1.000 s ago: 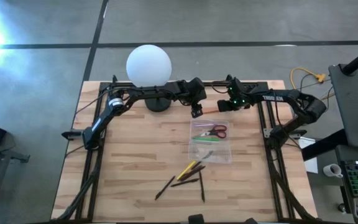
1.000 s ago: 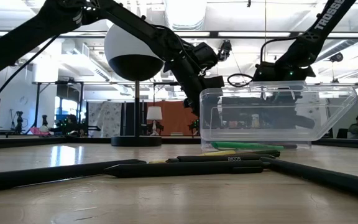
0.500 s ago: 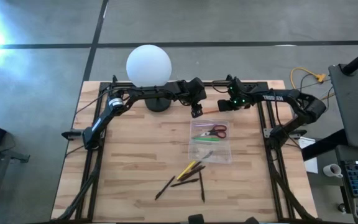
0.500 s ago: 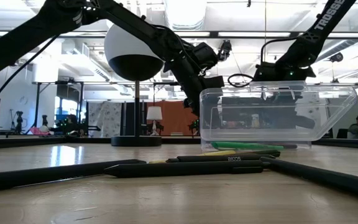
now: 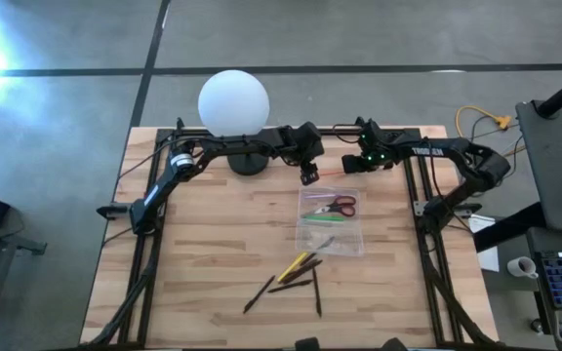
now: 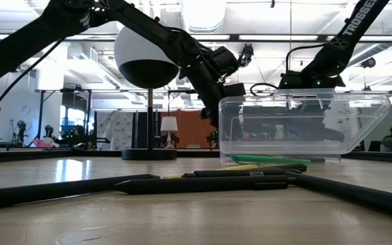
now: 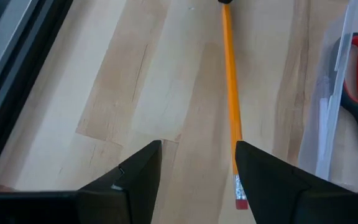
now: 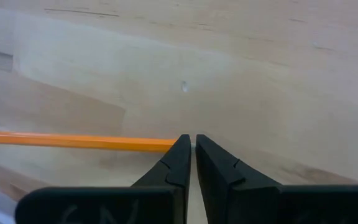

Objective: Pick & place school supplies into a supply box
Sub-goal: Put the orange pencil into the supply box

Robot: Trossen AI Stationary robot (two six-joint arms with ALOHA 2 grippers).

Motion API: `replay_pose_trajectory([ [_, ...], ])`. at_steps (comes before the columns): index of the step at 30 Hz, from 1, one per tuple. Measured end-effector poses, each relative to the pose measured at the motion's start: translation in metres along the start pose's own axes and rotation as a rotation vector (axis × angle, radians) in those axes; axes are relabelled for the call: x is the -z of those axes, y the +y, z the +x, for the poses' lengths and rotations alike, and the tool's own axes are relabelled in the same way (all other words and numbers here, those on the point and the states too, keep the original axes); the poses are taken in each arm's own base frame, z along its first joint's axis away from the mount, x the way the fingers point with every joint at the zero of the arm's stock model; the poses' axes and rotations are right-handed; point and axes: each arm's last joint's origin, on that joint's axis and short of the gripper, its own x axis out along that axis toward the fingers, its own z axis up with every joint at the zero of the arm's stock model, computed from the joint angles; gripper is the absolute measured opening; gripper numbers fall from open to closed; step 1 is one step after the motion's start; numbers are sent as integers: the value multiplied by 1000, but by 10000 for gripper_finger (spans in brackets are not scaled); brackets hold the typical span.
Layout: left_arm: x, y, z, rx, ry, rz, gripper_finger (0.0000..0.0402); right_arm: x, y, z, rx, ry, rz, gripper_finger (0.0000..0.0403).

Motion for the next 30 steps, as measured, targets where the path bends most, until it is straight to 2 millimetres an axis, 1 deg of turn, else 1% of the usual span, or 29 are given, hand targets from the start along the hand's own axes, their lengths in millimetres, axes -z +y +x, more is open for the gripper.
replay_pose_trajectory([
  [6, 6, -2, 4, 5, 23, 10, 191, 0, 0, 0, -2, 2, -11, 18],
  [12, 3, -3, 0, 7, 31, 21, 191, 0, 0, 1, -1, 3, -15, 18],
  [14, 5, -3, -1, 10, 65, 17, 191, 1, 0, 1, 0, 3, -16, 18],
  [19, 17, -5, -3, 36, 195, 1, 191, 1, 0, 1, 1, 5, -16, 18],
  [25, 14, -4, -4, 33, 172, 3, 191, 1, 0, 1, 0, 6, -16, 18],
  [30, 14, -6, -3, 68, 162, 2, 191, 1, 0, 1, -7, 12, -16, 18],
])
